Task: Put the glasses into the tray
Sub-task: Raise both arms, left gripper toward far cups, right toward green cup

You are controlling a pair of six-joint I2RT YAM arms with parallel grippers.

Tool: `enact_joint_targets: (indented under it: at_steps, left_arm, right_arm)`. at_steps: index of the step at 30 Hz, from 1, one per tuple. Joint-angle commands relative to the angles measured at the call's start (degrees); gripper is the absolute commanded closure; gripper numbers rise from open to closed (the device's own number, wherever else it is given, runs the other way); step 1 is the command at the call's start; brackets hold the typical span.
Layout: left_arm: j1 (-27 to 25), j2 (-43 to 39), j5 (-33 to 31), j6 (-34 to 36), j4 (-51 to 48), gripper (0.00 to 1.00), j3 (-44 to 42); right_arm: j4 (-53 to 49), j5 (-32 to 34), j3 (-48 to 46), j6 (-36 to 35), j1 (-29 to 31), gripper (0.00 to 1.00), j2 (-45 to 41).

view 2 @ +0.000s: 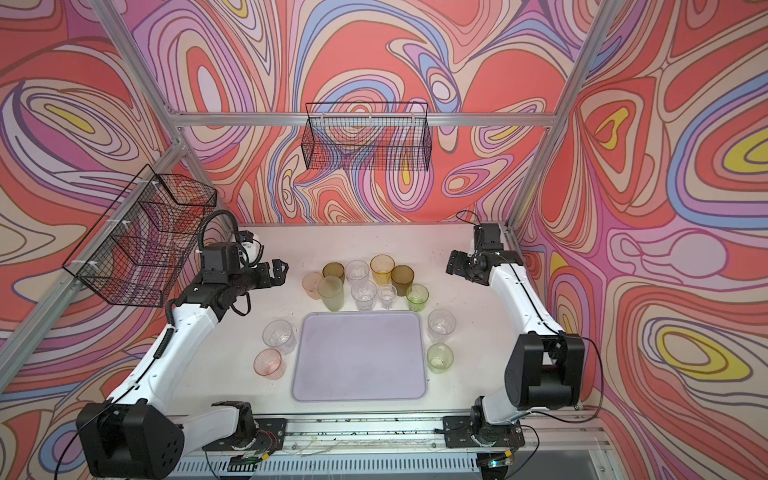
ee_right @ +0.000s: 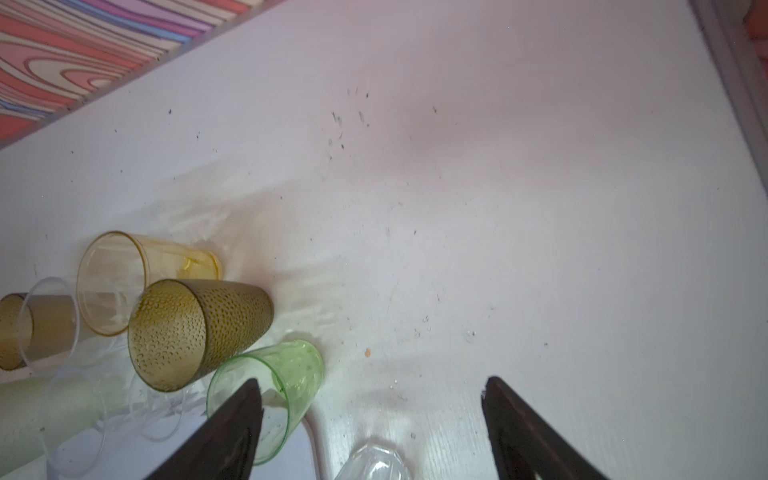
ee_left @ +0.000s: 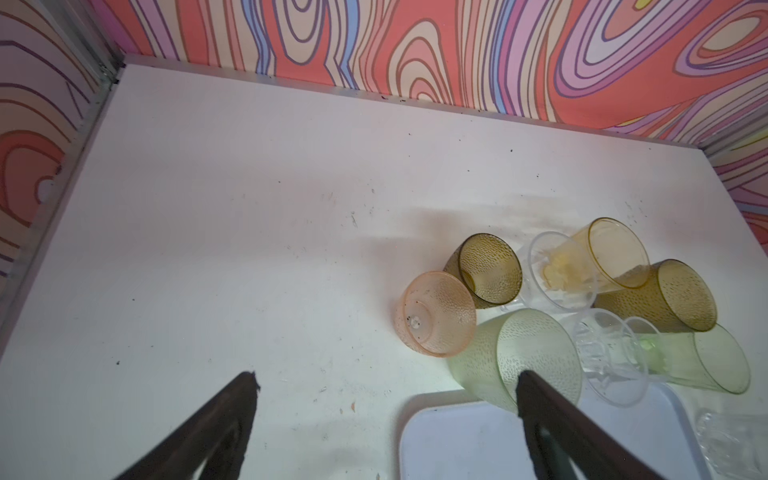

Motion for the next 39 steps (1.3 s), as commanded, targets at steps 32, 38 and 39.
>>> enact_joint_targets:
  at_steps: [32,38,39]
  left_arm:
    - [0.0,1.2,18.0,-3.5,-0.1,0.04,0.5]
    - [0.0,1.3,18.2,-3.6,0.0,0.04,0.5]
    - [0.0,1.4,18.3,-3.6,0.0,0.04,0.5]
  right_arm:
    - [-6.4,2.8,5.5,-2.0,14.8,0.57,16.8]
    - [-6.4,3.3,5.8,-2.0,15.0,0.63,16.9]
    - [-6.5,3.3,5.9,-2.0,15.0,0.64,17.0]
